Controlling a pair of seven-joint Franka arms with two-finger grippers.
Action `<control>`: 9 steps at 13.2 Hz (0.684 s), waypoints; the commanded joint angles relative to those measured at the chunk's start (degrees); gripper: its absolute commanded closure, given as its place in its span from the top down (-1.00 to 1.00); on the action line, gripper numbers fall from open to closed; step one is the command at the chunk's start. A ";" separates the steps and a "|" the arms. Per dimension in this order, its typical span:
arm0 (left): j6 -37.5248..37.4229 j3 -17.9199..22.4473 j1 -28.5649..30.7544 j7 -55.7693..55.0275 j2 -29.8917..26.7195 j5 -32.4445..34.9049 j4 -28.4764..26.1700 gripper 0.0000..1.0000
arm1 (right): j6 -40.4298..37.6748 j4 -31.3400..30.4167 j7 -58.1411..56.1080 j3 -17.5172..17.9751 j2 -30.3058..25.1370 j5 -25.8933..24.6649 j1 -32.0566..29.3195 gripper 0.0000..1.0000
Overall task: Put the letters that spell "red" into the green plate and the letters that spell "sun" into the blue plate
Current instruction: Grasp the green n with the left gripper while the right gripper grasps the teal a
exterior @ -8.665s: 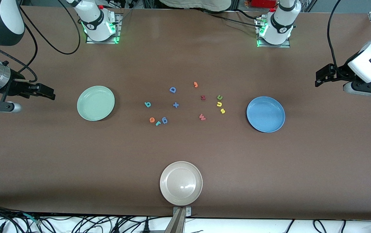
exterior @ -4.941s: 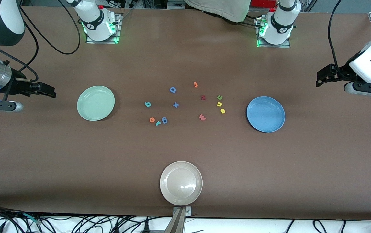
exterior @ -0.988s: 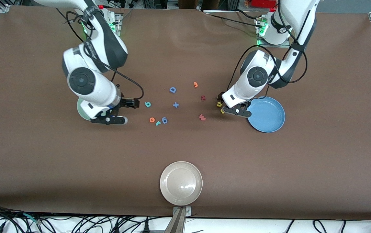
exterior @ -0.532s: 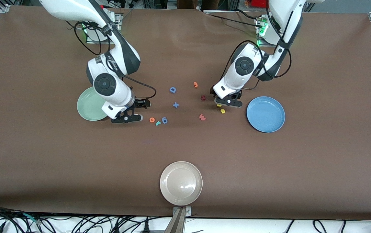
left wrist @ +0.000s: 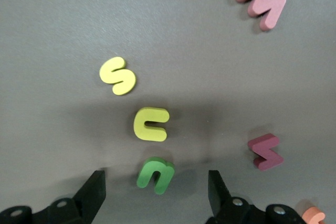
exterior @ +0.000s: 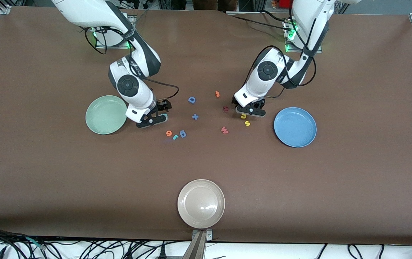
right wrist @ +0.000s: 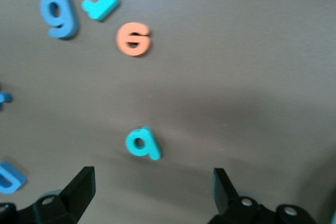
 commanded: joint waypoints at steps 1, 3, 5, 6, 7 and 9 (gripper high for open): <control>1.39 0.51 -1.34 -0.35 0.63 -0.77 -0.14 0.63 | 3.65 -1.96 -1.62 0.79 -0.81 -0.08 0.91 0.99; 1.48 0.51 -1.43 -0.35 0.89 -0.77 -0.14 0.17 | 6.82 -1.96 -1.63 0.70 0.68 -0.08 0.91 0.88; 1.48 0.51 -1.34 -0.35 0.63 -0.77 -0.14 -0.39 | 7.88 -1.88 -1.01 0.70 1.39 -0.08 1.00 0.54; 1.48 0.51 -1.34 -0.35 0.46 -0.77 -0.14 -0.65 | 7.97 -1.96 -1.01 0.70 1.48 -0.08 1.09 0.44; 1.39 0.60 -1.25 -0.27 0.28 -0.77 -0.14 -0.76 | 7.97 -1.96 -0.92 0.70 1.57 -0.08 1.09 0.32; 0.87 0.78 -0.99 0.08 -0.68 -0.69 -0.14 -0.82 | 8.15 -1.88 -1.01 0.70 2.01 -0.16 1.18 0.32</control>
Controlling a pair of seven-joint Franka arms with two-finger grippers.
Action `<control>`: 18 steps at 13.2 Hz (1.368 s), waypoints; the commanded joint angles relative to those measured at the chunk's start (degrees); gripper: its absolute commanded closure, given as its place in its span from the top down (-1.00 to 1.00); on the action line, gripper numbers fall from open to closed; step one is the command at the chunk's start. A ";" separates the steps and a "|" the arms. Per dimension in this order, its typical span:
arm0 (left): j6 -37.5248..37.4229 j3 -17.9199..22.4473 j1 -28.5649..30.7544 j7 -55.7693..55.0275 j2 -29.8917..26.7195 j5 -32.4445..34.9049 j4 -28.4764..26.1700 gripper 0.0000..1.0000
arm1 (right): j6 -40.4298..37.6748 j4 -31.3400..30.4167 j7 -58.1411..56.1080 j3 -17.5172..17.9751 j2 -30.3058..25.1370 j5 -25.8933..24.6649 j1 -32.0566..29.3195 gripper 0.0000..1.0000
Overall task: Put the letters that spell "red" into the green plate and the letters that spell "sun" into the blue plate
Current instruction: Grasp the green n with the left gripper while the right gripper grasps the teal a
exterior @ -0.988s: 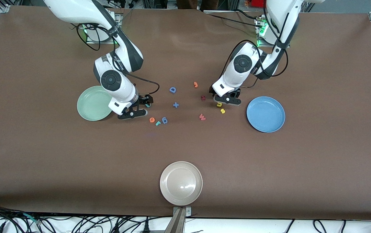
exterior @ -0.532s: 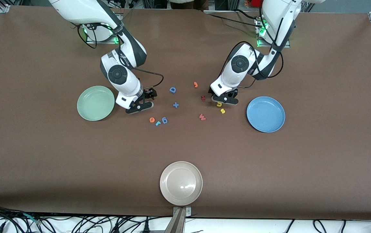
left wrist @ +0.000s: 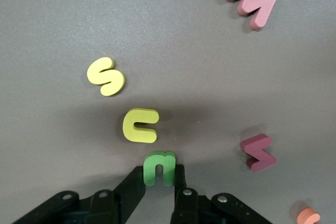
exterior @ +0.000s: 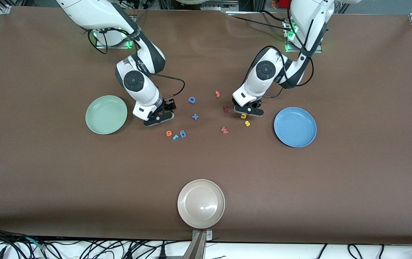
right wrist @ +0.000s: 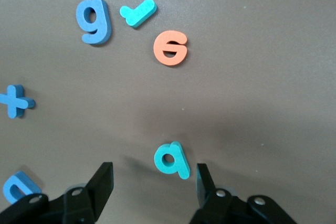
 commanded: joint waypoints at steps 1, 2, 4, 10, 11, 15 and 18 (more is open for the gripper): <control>-0.49 0.74 -0.26 0.20 -1.64 -0.69 -0.25 -0.82 | 1.71 -0.48 -1.03 -0.14 0.24 -0.16 0.29 0.32; -2.58 0.92 0.01 0.20 -2.77 -0.69 -0.08 -0.82 | 1.71 -0.48 -1.30 -0.23 0.24 -0.59 0.29 0.32; -10.73 3.18 0.53 0.20 -6.11 4.37 1.93 -0.79 | 1.80 -0.40 -1.30 -0.32 0.67 -2.87 0.20 0.32; -34.77 4.17 11.67 17.63 -7.88 12.32 15.39 -0.79 | 1.98 -0.40 -1.21 -0.41 1.29 -5.08 0.20 0.32; -34.68 4.08 14.66 23.52 -7.80 12.15 15.39 -0.78 | 1.98 -0.40 -1.21 -0.50 1.29 -5.08 0.20 0.32; -31.63 4.08 18.72 32.01 -5.70 11.79 15.22 -0.73 | 2.33 -0.31 -1.21 -0.58 1.73 -5.17 0.20 0.17; -27.66 3.82 18.73 32.54 -3.14 11.79 13.65 -0.72 | 2.68 -0.13 -1.21 -0.58 1.91 -5.17 0.20 0.15</control>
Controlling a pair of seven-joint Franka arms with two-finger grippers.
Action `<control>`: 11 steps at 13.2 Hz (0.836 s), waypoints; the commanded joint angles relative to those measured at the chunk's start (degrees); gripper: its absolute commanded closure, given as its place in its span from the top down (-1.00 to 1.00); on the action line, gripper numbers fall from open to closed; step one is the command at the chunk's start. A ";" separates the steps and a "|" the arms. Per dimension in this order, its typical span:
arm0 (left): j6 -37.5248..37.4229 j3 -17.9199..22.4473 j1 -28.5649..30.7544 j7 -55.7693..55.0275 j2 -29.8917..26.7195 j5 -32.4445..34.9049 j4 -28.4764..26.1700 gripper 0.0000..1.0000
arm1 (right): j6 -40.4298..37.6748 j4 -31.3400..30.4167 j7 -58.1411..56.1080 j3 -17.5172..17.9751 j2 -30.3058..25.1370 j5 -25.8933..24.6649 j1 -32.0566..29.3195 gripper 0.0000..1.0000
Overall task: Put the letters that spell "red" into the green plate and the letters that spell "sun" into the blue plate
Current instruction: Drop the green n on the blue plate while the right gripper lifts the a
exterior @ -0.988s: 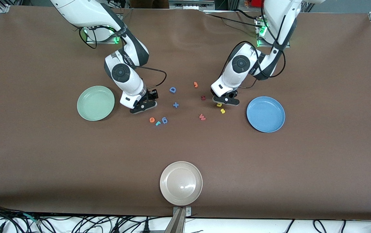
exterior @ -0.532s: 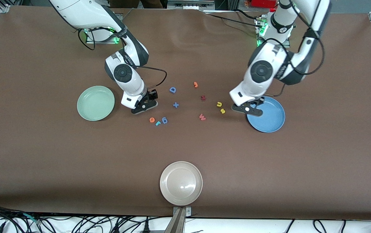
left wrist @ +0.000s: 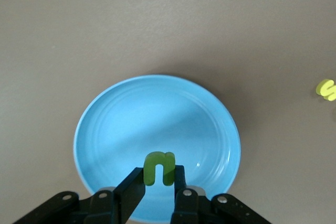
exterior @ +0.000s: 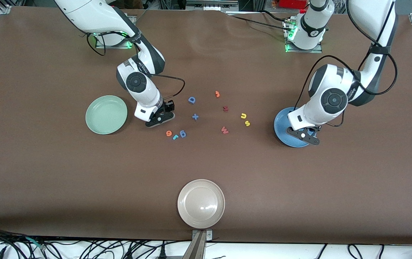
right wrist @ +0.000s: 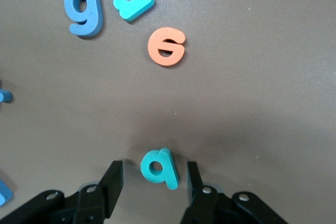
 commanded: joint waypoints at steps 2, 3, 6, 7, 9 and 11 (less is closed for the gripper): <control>3.26 -0.61 -0.21 1.20 1.67 1.34 -1.85 -0.49 | 1.21 -0.04 -0.18 -0.39 0.96 -1.57 0.13 0.15; 3.26 -0.61 -0.47 1.20 1.85 1.34 -1.94 -0.02 | 1.21 0.05 -0.27 -0.48 0.97 -1.57 0.13 0.15; 2.48 -0.78 -0.56 1.12 1.59 1.34 -1.59 1.00 | 1.21 0.05 -0.18 -0.65 1.06 -1.66 0.13 0.15; 1.95 -0.78 -0.56 1.12 1.50 1.34 -1.24 1.00 | 1.21 0.05 -0.27 -0.65 1.06 -1.66 0.13 0.06; 1.24 -1.13 -0.73 0.86 1.15 1.34 -0.10 1.00 | 1.21 0.05 -0.27 -0.65 1.06 -1.66 0.13 -0.38; 1.16 -2.89 -0.56 -0.02 0.97 0.47 1.57 1.00 | 1.21 0.14 -0.27 -0.65 1.06 -1.66 0.13 -0.68</control>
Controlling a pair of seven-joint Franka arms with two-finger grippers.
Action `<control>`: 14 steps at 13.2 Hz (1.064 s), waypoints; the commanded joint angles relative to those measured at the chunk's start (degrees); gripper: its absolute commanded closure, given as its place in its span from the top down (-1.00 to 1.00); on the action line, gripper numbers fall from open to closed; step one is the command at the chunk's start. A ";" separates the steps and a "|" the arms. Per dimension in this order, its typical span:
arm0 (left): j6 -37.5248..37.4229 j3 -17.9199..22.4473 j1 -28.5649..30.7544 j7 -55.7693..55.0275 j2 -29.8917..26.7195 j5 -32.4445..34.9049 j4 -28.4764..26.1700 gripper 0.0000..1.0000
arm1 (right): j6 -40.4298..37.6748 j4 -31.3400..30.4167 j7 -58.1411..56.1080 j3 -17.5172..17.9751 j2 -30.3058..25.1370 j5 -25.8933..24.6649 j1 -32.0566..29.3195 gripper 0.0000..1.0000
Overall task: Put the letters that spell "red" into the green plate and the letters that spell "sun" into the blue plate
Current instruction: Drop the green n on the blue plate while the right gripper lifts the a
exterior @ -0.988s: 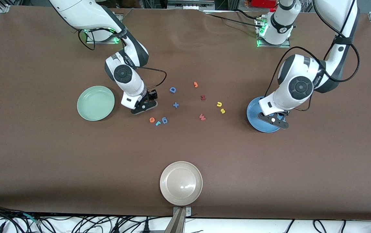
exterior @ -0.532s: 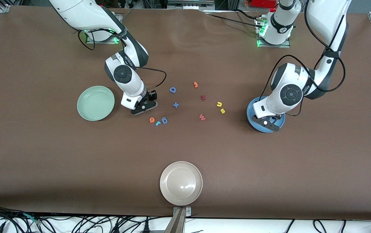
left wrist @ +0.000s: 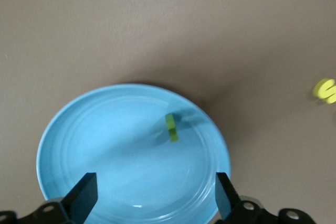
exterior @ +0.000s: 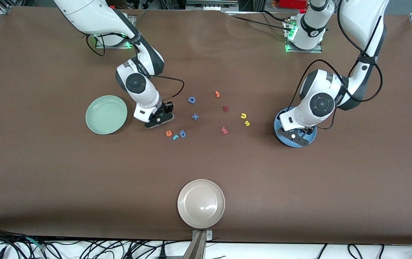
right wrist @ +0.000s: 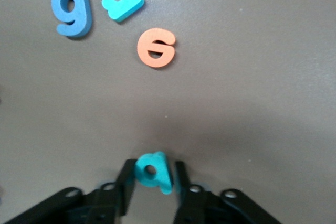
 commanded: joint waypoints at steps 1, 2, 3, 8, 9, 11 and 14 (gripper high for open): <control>-1.41 -1.35 -0.17 -0.33 -1.17 0.03 1.79 1.00 | 0.88 -0.03 -0.16 -0.07 0.66 -0.79 0.21 -0.75; -1.41 -1.96 -0.17 -0.59 -1.09 -1.89 3.01 1.00 | 0.88 -0.03 -0.16 -0.07 0.57 -0.79 0.21 -0.89; -1.41 -2.23 -0.17 -1.55 -1.00 -4.87 3.46 1.00 | 0.71 0.15 -0.33 -0.15 0.22 -0.79 0.21 -0.89; 0.25 -4.08 -6.30 -21.19 1.02 -8.86 3.64 1.00 | -6.91 1.03 -0.07 -5.15 -8.37 -0.44 -0.23 -0.89; 2.08 -4.08 -7.55 -25.59 1.98 -8.68 3.64 1.00 | -10.60 1.55 -0.24 -7.08 -10.75 -0.44 -0.23 -0.89; 4.47 -4.17 -8.78 -28.88 3.66 -8.68 3.29 1.00 | -16.85 1.73 -0.07 -11.21 -14.79 -0.35 -0.23 -0.89; 6.31 -4.17 -10.37 -35.55 4.80 -8.59 3.02 1.00 | -25.12 1.38 -0.07 -18.59 -17.36 -0.35 -0.23 -0.89</control>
